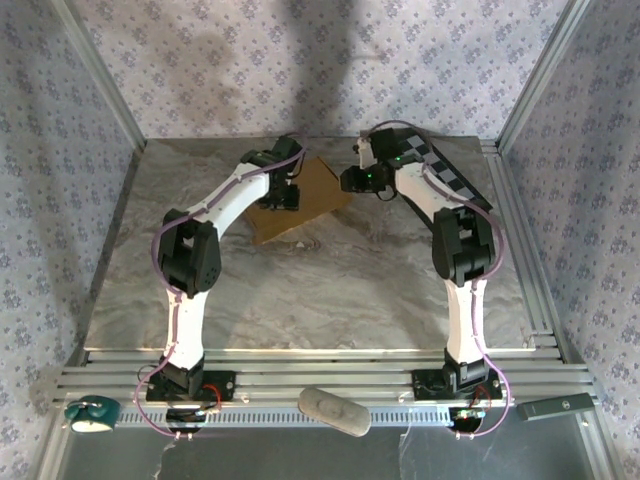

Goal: Fold the paper box

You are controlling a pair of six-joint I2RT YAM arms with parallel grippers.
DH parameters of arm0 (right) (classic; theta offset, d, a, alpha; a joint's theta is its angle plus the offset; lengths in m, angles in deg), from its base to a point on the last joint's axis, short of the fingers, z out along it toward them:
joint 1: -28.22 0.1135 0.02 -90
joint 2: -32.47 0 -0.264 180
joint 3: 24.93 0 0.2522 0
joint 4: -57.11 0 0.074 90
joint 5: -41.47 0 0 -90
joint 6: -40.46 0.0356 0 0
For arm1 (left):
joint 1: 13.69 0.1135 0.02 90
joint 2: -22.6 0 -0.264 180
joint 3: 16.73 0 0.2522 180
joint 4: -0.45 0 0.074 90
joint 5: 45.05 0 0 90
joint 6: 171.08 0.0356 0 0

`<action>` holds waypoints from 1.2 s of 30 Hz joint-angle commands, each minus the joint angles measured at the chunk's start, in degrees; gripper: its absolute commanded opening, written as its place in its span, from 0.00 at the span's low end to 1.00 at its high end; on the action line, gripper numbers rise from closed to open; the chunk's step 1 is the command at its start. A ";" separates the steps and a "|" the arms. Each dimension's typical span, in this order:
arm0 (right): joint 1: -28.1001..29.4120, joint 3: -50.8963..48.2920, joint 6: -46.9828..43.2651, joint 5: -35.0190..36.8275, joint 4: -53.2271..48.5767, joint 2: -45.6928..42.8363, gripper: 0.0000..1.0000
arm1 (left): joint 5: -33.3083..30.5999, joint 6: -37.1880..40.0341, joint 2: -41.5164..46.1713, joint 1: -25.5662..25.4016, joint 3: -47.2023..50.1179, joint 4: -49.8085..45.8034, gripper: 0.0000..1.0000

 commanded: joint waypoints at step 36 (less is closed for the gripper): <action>-1.62 -25.11 -23.68 6.37 10.62 -18.43 0.43 | -4.85 5.30 34.34 -2.83 43.14 19.51 0.57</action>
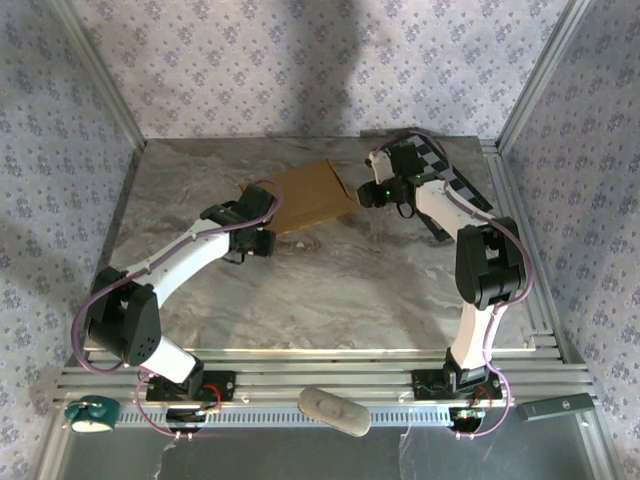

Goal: Fold the paper box

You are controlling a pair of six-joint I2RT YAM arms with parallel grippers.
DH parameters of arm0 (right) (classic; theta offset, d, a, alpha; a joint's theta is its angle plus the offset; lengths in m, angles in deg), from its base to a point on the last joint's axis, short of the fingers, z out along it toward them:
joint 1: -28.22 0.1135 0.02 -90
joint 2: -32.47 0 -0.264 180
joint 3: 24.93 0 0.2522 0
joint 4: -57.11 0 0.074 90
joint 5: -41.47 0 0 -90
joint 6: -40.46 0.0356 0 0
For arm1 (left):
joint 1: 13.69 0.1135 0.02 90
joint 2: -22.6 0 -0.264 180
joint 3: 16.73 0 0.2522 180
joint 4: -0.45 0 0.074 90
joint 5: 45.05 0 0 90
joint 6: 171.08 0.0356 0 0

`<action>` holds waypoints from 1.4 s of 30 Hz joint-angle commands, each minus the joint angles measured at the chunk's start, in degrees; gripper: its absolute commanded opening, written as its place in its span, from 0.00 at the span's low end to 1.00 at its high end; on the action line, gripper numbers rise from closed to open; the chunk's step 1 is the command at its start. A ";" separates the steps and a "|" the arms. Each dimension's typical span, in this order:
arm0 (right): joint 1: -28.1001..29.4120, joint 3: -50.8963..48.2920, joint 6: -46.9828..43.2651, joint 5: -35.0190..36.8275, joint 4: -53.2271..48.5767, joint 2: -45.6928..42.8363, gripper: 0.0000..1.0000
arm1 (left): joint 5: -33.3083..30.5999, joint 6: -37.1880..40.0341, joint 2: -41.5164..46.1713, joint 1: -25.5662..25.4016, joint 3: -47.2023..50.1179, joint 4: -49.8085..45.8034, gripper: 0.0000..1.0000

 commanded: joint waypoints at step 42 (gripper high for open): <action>15.52 -18.81 85.19 6.81 52.99 9.67 0.29 | 20.86 -13.58 -24.61 18.75 -20.66 5.88 0.51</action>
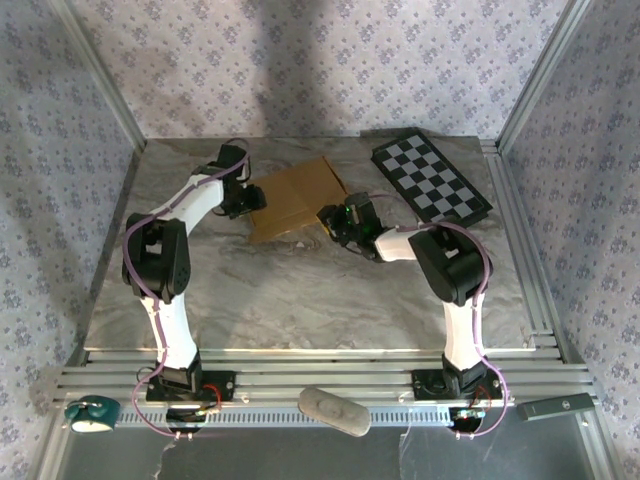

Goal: Fold the paper box

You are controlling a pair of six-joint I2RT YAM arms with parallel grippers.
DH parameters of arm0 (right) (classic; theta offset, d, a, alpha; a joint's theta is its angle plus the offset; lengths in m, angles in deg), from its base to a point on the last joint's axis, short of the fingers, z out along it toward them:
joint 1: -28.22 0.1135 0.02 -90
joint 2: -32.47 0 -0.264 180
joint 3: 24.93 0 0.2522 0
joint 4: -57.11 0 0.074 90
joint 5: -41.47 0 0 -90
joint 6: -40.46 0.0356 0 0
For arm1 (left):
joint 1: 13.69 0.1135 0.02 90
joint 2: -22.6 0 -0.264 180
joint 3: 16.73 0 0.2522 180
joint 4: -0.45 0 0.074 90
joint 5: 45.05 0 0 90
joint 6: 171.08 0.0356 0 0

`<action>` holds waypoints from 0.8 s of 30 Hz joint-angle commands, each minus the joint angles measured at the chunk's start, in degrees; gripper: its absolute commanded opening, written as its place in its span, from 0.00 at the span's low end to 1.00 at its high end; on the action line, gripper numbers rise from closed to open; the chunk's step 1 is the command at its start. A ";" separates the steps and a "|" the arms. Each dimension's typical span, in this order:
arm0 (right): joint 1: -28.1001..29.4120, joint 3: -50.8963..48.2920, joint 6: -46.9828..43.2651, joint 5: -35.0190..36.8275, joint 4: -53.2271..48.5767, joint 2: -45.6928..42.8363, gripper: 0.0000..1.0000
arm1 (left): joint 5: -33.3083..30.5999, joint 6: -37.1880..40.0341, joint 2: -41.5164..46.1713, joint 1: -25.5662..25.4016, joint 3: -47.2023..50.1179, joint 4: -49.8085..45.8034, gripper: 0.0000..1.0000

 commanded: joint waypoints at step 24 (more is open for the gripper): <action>0.64 3.51 4.24 3.77 -3.48 -0.53 0.08 | 3.74 -8.05 5.73 3.47 7.96 6.25 0.41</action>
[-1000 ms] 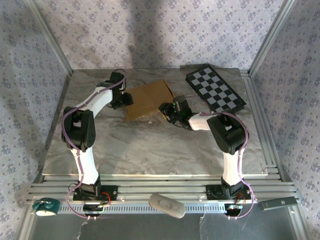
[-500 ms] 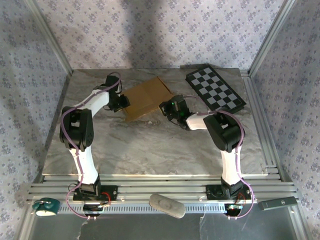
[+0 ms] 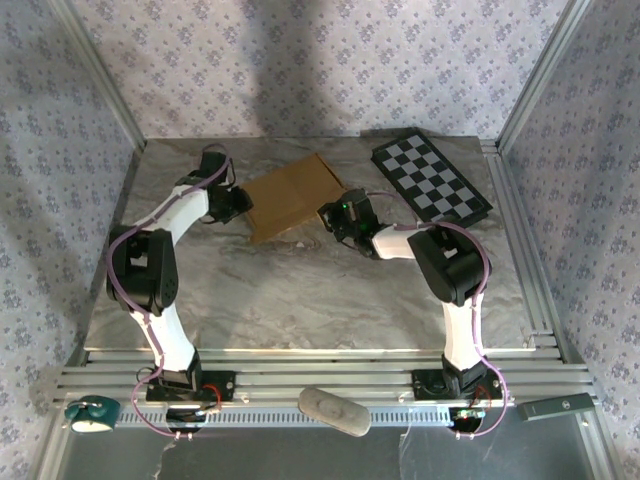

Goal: Fold the paper box

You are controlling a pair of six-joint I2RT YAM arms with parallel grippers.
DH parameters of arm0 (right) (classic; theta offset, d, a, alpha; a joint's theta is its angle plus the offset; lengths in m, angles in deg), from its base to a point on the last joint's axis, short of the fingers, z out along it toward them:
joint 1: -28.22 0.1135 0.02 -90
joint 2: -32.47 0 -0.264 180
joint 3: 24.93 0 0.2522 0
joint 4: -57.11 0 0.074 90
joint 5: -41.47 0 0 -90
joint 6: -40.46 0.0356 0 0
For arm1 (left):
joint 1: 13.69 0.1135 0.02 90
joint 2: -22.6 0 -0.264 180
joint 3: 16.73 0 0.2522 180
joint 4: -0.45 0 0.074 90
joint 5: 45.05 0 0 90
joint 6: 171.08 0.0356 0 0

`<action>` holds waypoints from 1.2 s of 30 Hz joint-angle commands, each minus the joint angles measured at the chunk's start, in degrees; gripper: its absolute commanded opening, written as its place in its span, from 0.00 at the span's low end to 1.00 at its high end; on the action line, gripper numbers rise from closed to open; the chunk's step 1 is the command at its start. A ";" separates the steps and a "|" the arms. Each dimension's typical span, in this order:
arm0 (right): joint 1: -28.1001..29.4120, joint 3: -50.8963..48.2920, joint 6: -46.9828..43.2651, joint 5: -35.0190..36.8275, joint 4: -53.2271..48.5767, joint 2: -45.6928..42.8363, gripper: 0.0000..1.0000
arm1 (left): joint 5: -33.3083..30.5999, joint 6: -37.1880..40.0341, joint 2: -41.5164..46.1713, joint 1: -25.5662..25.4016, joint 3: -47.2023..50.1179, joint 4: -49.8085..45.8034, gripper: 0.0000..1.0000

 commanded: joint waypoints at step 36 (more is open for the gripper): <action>-0.55 1.99 0.24 -0.93 -3.62 0.86 0.05 | 1.57 -1.49 -5.90 -0.36 1.25 -3.51 0.29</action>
